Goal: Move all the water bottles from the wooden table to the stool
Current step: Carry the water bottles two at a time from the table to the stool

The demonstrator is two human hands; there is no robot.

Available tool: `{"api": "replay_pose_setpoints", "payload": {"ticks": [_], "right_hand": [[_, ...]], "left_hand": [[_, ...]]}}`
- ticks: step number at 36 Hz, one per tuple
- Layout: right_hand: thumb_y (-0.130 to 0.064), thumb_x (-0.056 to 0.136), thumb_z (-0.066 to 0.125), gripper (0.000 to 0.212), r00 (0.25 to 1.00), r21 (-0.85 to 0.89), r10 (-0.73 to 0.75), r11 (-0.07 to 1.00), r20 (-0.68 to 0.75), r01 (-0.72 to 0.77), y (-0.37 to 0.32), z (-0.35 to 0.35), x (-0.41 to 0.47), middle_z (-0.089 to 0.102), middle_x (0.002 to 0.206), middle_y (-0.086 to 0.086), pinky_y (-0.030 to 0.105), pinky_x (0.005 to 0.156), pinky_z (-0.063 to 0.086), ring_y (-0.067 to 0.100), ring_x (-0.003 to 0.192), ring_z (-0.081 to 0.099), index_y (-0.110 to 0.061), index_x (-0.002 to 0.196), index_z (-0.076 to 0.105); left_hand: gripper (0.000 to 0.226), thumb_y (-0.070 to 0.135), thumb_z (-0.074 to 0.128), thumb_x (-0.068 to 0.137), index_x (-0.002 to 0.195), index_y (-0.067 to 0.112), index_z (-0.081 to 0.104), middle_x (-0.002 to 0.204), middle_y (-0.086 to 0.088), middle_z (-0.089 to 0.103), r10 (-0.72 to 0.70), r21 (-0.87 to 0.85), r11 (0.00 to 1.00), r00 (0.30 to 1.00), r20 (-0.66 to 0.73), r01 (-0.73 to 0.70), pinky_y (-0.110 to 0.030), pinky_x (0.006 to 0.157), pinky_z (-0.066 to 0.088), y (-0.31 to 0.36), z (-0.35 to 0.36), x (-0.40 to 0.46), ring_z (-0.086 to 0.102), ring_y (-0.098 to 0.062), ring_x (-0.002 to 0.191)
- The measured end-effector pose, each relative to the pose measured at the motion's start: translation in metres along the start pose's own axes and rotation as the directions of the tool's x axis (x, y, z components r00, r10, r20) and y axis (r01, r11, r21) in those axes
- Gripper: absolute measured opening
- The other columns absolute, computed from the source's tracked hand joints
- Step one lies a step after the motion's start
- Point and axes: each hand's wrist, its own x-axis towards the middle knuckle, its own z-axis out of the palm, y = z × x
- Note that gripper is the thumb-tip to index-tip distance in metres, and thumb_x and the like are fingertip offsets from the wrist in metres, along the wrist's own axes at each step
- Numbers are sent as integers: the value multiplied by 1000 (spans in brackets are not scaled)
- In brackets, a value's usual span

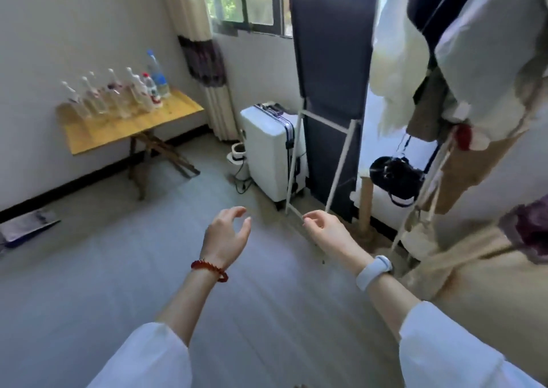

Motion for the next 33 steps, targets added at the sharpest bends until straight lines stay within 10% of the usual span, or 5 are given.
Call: {"api": "replay_pose_setpoints", "payload": {"ticks": [15, 33], "right_hand": [[-30, 89, 43, 23, 900, -16, -181, 979, 397, 204, -143, 173, 331, 66, 103, 4, 25, 73, 42, 17, 88, 60, -21, 104, 59], [-26, 91, 44, 14, 879, 49, -254, 965, 405, 256, -340, 342, 736, 67, 99, 5, 37, 81, 52, 23, 92, 64, -25, 96, 57]], "left_hand": [[23, 19, 55, 88, 108, 10, 62, 111, -6, 63, -367, -22, 927, 892, -263, 375, -24, 87, 39, -184, -82, 237, 58, -20, 104], [19, 13, 58, 86, 103, 8, 64, 103, -8, 64, -364, -70, 927, 844, -394, 367, -7, 77, 30, -402, -185, 633, 52, -9, 90]]}}
